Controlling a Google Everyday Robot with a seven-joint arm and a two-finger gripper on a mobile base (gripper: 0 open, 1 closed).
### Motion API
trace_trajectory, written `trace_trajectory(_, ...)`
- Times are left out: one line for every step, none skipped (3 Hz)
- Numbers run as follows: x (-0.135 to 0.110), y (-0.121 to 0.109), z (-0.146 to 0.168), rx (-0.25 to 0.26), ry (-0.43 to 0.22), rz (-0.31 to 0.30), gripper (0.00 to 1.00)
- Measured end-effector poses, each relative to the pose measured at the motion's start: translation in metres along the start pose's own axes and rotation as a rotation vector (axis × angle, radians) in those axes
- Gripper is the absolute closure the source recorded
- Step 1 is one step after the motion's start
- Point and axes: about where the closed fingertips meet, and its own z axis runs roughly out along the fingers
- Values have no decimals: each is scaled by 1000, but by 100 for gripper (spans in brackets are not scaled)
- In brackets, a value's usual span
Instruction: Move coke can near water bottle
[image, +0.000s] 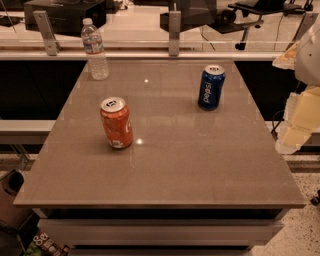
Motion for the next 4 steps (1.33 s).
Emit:
trace_trajectory(0, 0, 0, 0, 0, 0, 0)
trace_trajectory(-7, -1, 3, 10, -50, 11, 0)
trace_trajectory(-26, 1, 11, 23, -157, 40, 0)
trace_trajectory(-58, 4, 26, 22, -287, 67, 0)
